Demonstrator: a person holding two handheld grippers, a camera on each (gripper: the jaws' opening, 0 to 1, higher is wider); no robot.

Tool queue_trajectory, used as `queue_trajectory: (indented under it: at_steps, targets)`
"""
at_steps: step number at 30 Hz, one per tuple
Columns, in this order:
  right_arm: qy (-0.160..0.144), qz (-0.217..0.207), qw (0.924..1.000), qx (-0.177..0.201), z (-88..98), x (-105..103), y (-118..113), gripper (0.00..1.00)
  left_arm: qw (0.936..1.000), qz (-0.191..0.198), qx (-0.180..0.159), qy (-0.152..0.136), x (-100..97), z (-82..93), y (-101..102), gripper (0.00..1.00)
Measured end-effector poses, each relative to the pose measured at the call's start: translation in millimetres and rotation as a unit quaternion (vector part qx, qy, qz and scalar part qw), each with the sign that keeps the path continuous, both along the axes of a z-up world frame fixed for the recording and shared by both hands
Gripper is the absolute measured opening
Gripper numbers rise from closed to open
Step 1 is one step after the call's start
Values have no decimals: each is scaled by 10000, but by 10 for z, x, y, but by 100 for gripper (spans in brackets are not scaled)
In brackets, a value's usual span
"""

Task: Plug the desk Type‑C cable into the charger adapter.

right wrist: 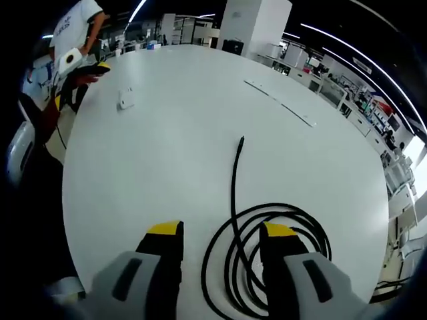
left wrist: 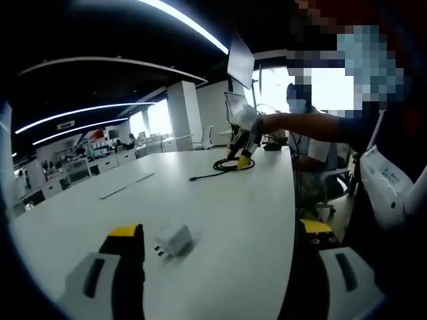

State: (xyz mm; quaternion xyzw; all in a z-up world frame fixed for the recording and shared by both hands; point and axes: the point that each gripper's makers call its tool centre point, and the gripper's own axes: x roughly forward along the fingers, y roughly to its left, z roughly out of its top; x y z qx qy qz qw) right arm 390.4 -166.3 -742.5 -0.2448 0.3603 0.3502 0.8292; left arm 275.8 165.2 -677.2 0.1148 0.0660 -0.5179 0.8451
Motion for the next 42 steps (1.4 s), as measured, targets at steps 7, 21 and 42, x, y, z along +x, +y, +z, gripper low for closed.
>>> queue_trajectory:
  at_steps: [7, 21, 42]
  targets:
    - [19, 96, 9999, 54, -13, 40, 67, 52, 10000, 8, 34, -33, 6, 18, 7, 96]
    - [78, 262, 9996, 75, -69, 213, 184, 33, 9998, -13, 196, -75, 43, 18, -33, 97]
    - [217, 331, 9991, -119, -171, 326, 129, 11, 9997, -12, 220, -67, 102, 13, 2, 97]
